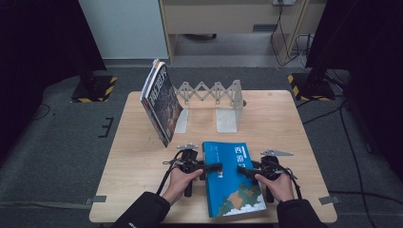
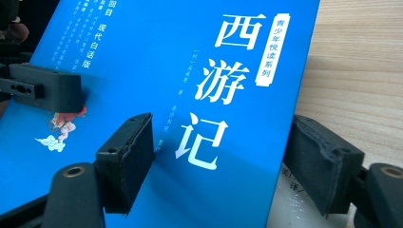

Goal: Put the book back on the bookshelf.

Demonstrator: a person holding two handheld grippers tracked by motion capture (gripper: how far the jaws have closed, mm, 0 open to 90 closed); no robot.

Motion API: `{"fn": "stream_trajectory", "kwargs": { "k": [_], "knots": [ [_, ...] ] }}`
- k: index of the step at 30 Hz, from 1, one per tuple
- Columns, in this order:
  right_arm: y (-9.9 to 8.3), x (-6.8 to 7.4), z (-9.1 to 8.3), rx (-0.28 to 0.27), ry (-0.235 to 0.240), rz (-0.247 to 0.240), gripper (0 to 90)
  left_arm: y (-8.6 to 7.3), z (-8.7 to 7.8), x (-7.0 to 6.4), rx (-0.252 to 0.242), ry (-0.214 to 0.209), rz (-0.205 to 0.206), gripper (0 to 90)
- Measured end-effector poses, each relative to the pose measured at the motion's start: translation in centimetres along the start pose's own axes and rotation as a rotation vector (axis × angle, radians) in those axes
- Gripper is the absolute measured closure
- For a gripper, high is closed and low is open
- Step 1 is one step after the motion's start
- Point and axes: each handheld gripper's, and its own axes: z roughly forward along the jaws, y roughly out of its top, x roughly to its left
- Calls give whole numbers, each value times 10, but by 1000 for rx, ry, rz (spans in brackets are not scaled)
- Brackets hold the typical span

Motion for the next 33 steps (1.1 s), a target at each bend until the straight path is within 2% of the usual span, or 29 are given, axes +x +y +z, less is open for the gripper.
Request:
{"fn": "stream_trajectory", "kwargs": {
  "k": [8, 14, 27, 29, 33],
  "knots": [
    [2, -3, -2, 6, 13, -13, 285, 0, -1, 0, -2, -2, -12, 473],
    [0, -4, -1, 0, 20, 10, 268, 3, -3, -3, 12, -3, -34, 494],
    [3, -4, -2, -23, 57, 24, 249, 15, -11, -16, 43, 11, -4, 524],
    [3, -5, -1, -18, 64, 34, 219, 18, -14, -18, 39, 16, -2, 530],
    [2, -6, 0, -21, 104, 75, 223, 22, -19, -20, 28, 15, 10, 546]
  ]
}}
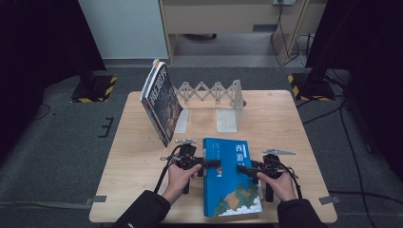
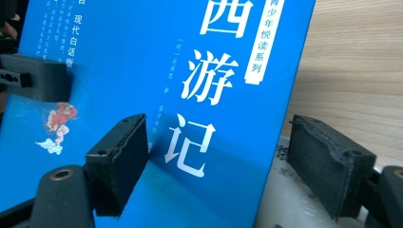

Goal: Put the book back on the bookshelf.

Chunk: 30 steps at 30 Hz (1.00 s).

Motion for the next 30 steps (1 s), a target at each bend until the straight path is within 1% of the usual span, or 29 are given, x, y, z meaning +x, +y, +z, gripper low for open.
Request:
{"fn": "stream_trajectory", "kwargs": {
  "k": [4, 6, 7, 10, 12, 14, 16, 18, 20, 23, 26, 30],
  "knots": [
    [1, 1, 1, -9, 43, 4, 245, 2, -2, -2, -16, -6, 10, 557],
    [1, 1, 1, -9, 44, 6, 249, 2, -2, -3, -17, -4, 15, 558],
    [2, 1, 0, -9, 42, 6, 257, 1, -2, -3, -20, -2, 27, 558],
    [2, 2, -1, 0, 33, 5, 274, 1, -1, -3, -23, 3, 26, 557],
    [3, 2, -1, 0, 24, -6, 279, 0, -1, -3, -27, 7, 26, 556],
    [3, 3, -2, -1, 19, -9, 292, -1, 0, -2, -29, 17, 25, 553],
    [3, 3, -2, 1, 14, -13, 303, -2, 2, -1, -39, 32, 16, 547],
    [3, 3, -2, 7, 9, -17, 306, -5, 5, 0, -43, 47, 17, 539],
    [2, 3, -1, 19, 6, -18, 308, -6, 7, 1, -33, 54, 12, 527],
    [2, 3, -1, 38, 3, -22, 308, -8, 10, 6, -31, 31, -21, 526],
    [2, 3, -1, 40, 1, -21, 308, -9, 10, 9, -33, 17, -42, 533],
    [2, 3, -1, 40, 2, -23, 309, -8, 10, 9, -35, 10, -47, 543]
  ]
}}
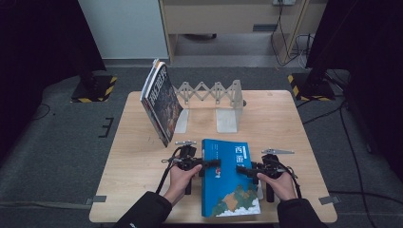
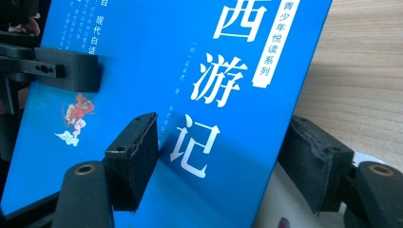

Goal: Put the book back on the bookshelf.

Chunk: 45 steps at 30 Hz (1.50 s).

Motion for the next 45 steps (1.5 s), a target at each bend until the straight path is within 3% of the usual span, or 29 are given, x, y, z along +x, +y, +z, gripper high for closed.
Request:
{"fn": "stream_trajectory", "kwargs": {
  "k": [6, 11, 17, 26, 34, 41, 45],
  "knots": [
    [4, 2, -3, -18, 5, -30, 334, 3, -5, -4, -31, -15, 27, 563],
    [10, 7, -8, -95, 13, -53, 359, 12, -13, -10, -72, -23, 67, 578],
    [10, 8, -8, -103, 10, -58, 373, 10, -11, -8, -76, -26, 42, 576],
    [9, 9, -7, -87, 14, -79, 389, 8, -5, -7, -46, -21, 46, 516],
    [9, 9, -7, -75, 17, -90, 391, 6, -6, -3, -35, -36, 19, 575],
    [6, 8, -5, -80, 19, -99, 350, 7, -8, -3, -23, -57, 7, 583],
    [3, 6, -2, -66, 46, -78, 297, 8, -9, -4, -20, -61, 11, 586]
  ]
}}
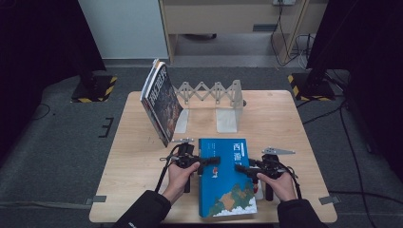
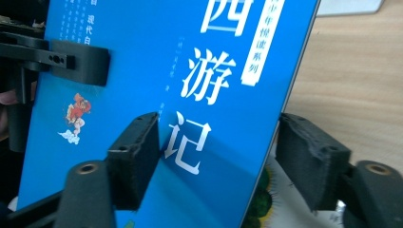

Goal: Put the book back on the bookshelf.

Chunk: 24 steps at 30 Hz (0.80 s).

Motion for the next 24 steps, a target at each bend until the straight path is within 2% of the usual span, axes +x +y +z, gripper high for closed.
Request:
{"fn": "stream_trajectory", "kwargs": {
  "k": [3, 5, 13, 15, 18, 19, 20, 21, 24],
  "knots": [
    [-2, 0, 3, 16, 19, 22, 249, 0, 0, -2, -1, 0, 10, 587],
    [-3, 1, 3, 18, 15, 25, 249, 0, 1, -3, -3, 2, 16, 587],
    [0, 2, 1, 30, -4, 12, 321, -1, 5, -1, 2, 35, 33, 556],
    [0, 2, 2, 33, -6, 11, 321, 0, 6, 1, 0, 30, 14, 555],
    [1, 2, 1, 37, -4, 6, 323, 0, 9, 2, -2, 13, 6, 554],
    [1, 3, 1, 37, -1, -2, 324, 0, 11, 4, -1, -1, -7, 553],
    [1, 4, 2, 39, 7, -12, 325, -1, 14, 5, 0, -28, -45, 548],
    [2, 5, 2, 40, 19, -28, 329, -1, 13, 5, -2, -39, -60, 528],
    [2, 7, 2, 43, 18, -43, 328, -2, 12, 5, -3, -38, -59, 541]
  ]
}}
